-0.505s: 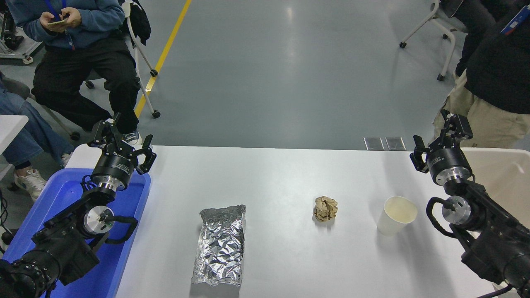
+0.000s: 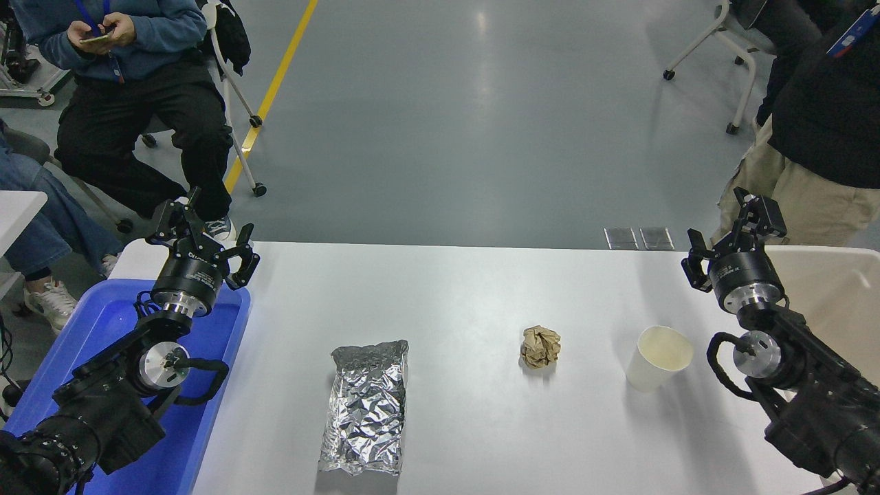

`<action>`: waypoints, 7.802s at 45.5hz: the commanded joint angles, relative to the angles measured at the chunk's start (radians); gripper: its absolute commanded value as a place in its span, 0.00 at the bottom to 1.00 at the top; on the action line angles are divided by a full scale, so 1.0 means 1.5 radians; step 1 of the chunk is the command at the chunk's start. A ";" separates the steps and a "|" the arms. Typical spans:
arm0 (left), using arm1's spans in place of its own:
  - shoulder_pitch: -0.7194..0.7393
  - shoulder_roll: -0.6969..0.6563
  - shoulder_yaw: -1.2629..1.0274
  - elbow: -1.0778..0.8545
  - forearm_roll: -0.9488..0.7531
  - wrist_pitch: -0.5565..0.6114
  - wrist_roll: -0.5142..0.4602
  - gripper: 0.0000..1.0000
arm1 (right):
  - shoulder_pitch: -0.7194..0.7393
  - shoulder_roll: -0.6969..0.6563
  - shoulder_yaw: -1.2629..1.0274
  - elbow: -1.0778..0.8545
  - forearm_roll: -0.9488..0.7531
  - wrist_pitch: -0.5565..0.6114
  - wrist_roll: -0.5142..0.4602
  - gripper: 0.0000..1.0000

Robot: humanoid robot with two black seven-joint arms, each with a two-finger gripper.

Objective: Dispose of the paper cup in the dustbin

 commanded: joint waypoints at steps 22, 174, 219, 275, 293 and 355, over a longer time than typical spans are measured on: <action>0.000 0.000 0.000 0.000 0.000 0.000 0.000 1.00 | 0.013 -0.001 -0.031 0.011 0.024 0.002 -0.047 1.00; 0.001 0.000 0.000 0.000 0.000 0.000 0.001 1.00 | 0.295 -0.261 -0.890 0.215 -0.661 0.053 -0.098 0.00; 0.000 0.000 0.000 0.000 0.000 0.000 0.001 1.00 | 0.555 -0.424 -0.924 0.347 -0.660 0.206 -0.078 0.00; 0.001 0.000 0.000 0.000 -0.001 0.000 0.000 1.00 | 0.586 -0.615 -0.911 0.217 -0.595 0.201 -0.066 0.00; 0.000 0.000 0.000 0.000 -0.001 0.000 0.000 1.00 | 0.366 -0.592 -0.906 0.092 -0.332 0.082 -0.066 0.00; 0.001 0.000 0.000 0.000 0.000 0.000 0.000 1.00 | -0.078 -0.216 -0.621 -0.372 0.173 -0.002 -0.105 0.00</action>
